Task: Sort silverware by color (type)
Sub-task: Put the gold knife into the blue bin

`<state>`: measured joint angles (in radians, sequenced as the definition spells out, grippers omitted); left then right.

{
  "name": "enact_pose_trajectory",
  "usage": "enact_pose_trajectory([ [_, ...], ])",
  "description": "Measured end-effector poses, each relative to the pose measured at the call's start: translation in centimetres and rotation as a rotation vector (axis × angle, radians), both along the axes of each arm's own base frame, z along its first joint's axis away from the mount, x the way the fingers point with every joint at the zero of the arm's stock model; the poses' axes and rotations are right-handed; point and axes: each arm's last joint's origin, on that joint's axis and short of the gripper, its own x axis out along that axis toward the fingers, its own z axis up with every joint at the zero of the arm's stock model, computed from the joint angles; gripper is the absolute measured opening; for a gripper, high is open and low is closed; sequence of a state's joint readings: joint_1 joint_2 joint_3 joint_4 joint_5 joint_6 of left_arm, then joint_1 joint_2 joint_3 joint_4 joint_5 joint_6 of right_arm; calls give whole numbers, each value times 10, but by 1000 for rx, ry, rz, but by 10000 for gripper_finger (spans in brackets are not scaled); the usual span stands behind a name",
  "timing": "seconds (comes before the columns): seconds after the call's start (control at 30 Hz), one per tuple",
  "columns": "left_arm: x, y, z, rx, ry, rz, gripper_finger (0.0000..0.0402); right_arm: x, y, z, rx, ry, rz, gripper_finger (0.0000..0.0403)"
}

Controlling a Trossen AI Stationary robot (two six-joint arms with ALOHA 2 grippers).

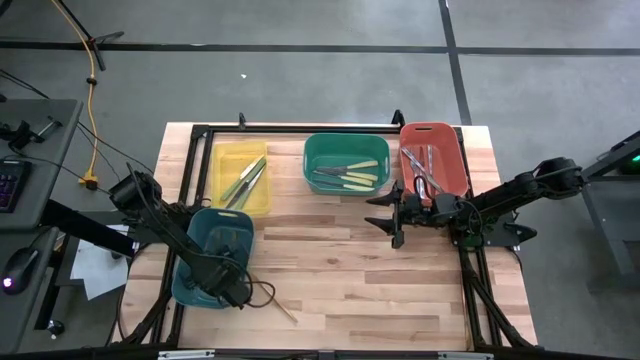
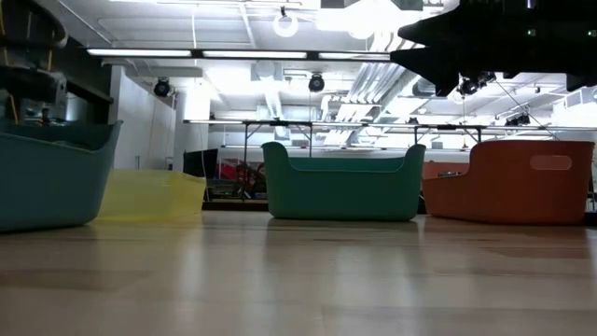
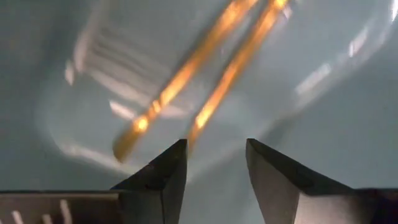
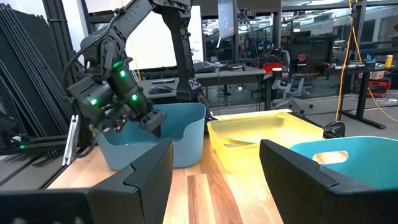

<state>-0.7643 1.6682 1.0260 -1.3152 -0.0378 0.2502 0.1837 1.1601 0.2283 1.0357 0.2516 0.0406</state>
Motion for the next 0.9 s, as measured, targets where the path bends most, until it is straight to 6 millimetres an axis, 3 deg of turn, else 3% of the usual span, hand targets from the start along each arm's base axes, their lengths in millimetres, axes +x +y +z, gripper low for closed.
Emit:
enact_pose_trajectory([
  [0.13, 0, 8, 15, 85, 71, 34, 155, 0, 0, 0, -14, 1, -2, 224],
  [0.27, 12, 16, 36, 150, 40, 124, 146, 0, 0, 0, -18, 1, -9, 224],
  [0.67, 49, 37, 131, -66, -593, 348, 127, 0, 0, 0, -21, 2, -13, 224],
  [0.8, 66, 33, 147, -249, -842, 470, 127, 0, 0, 0, -15, 1, -12, 224],
  [0.9, 78, 26, 148, -358, -910, 532, 127, 0, 0, 0, -14, 3, -12, 224],
])
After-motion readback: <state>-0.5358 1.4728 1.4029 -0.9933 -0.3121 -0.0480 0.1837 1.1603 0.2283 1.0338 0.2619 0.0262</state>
